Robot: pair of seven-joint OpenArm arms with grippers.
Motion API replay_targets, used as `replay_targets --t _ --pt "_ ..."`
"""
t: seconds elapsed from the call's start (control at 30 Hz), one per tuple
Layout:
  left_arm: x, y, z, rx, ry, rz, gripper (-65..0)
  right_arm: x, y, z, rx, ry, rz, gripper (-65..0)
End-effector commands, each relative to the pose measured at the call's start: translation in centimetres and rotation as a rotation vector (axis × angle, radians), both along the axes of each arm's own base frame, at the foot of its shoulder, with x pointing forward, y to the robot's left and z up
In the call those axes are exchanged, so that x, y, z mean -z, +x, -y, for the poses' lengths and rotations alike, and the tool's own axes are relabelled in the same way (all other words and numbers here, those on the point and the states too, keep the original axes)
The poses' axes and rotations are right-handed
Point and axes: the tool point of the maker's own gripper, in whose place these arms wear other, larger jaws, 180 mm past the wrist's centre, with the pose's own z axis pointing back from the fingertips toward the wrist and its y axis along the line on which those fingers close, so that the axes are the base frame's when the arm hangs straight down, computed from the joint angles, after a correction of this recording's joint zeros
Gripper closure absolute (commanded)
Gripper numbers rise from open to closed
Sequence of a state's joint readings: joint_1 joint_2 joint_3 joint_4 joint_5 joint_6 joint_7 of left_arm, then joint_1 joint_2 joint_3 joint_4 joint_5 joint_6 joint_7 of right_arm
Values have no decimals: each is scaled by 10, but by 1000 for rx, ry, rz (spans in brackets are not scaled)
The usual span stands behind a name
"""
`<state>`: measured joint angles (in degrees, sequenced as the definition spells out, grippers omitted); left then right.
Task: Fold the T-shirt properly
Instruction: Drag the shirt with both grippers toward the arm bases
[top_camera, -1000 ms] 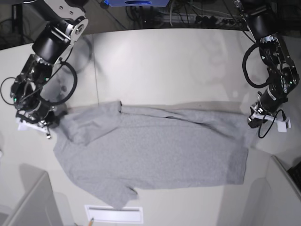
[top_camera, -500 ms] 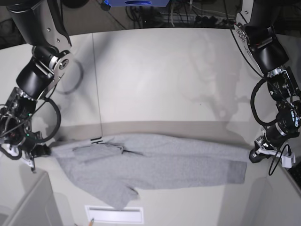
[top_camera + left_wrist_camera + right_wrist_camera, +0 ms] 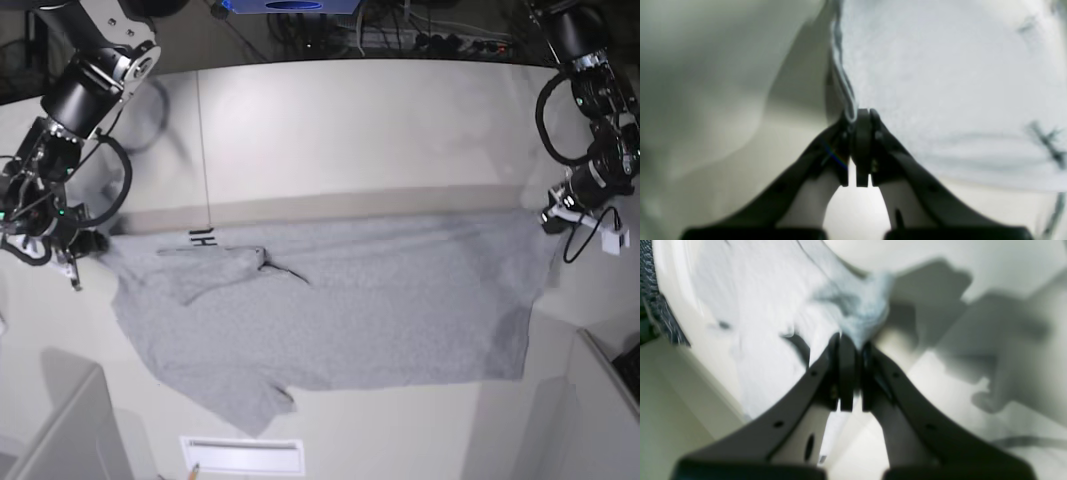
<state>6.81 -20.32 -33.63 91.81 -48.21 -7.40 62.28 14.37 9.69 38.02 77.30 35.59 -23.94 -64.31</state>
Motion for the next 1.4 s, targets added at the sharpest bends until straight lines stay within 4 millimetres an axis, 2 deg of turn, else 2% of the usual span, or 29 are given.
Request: replay_targets --t 0.0,0.13,0.27,0.47,0.63,0.87,1.07,1.27,1.37 --pt "-14 4 -6 1 27 46 0 -12 4 10 13 -39 37 0" --pt "14 -33 -6 -2 27 -57 0 -1 -22 10 3 -61 -2 0" --pt "29 -61 -5 7 33 -124 0 12 -50 11 1 -90 -47 0" --pt "29 -78 0 35 53 -151 0 19 -87 11 63 16 -26 0" --pt "34 -94 1 40 60 -183 0 32 -116 8 63 19 -79 0" --pt "43 -117 2 44 58 -243 0 23 -136 6 47 -32 -78 0" --pt "36 -131 7 77 87 -255 0 35 -164 5 45 -34 -143 0" --pt "32 -154 -11 10 105 -281 0 31 -176 7 33 -63 -156 0" --pt "34 -163 -12 6 106 -301 0 31 -178 5 22 -63 -161 0"
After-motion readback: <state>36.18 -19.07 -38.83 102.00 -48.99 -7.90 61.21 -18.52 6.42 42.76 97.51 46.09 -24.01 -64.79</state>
